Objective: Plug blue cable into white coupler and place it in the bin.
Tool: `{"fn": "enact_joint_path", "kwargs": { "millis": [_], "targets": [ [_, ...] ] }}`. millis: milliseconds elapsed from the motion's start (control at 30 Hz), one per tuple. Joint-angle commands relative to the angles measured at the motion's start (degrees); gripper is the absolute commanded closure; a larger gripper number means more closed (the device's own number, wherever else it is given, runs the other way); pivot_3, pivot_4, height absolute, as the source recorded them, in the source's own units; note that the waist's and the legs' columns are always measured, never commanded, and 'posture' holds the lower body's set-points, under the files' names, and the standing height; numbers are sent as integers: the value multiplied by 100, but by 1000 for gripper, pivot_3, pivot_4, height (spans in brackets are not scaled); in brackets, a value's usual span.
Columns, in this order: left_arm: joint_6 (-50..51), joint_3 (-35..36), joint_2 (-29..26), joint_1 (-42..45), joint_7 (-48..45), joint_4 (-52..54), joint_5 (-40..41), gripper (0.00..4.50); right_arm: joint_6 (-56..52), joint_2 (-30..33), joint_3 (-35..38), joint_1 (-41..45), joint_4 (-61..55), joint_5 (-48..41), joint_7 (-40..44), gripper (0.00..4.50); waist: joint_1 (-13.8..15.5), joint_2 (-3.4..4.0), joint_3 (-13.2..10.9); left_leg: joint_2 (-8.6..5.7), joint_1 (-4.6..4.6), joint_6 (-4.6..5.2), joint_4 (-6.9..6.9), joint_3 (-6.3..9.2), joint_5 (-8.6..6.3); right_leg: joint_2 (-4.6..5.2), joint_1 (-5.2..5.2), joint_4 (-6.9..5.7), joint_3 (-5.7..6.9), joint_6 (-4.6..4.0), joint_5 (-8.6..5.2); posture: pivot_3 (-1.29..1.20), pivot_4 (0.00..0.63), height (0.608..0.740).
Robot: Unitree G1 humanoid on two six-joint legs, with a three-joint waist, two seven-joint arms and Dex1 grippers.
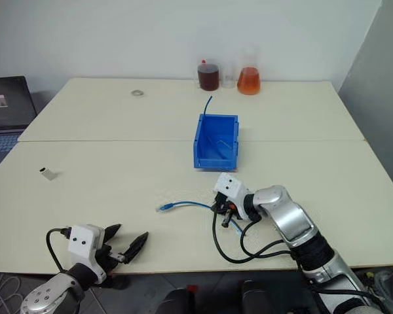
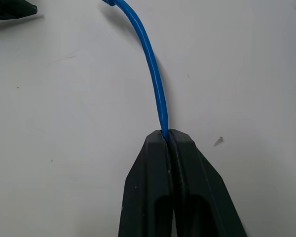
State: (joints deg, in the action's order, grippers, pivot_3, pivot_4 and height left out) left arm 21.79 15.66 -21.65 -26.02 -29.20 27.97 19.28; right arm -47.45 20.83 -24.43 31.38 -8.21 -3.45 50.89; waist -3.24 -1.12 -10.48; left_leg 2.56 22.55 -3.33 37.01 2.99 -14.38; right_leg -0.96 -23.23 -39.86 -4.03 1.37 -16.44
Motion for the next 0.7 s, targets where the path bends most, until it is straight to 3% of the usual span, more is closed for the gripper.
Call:
{"fn": "enact_joint_path", "kwargs": {
  "millis": [33,333,700],
  "targets": [
    [35,-79,23,-289,-17,356,114,0,173,-200,-191,255,205,2,-76,4475,-6,-1,0,0,0,0,0,0,0,0,0,0,0,0,0,0,150,740],
    [126,29,-59,-331,-40,392,298,0,436,-597,-405,613,756,42,-200,4475,-16,-1,1,2,-4,0,-3,-2,0,-2,0,0,-1,4,-9,0,150,740],
    [65,58,-106,-309,-1,308,266,0,363,-518,-286,646,727,-83,-151,1902,-15,-2,1,2,-3,0,-4,-1,0,-1,-1,2,0,4,-9,0,150,740]
  ]
}}
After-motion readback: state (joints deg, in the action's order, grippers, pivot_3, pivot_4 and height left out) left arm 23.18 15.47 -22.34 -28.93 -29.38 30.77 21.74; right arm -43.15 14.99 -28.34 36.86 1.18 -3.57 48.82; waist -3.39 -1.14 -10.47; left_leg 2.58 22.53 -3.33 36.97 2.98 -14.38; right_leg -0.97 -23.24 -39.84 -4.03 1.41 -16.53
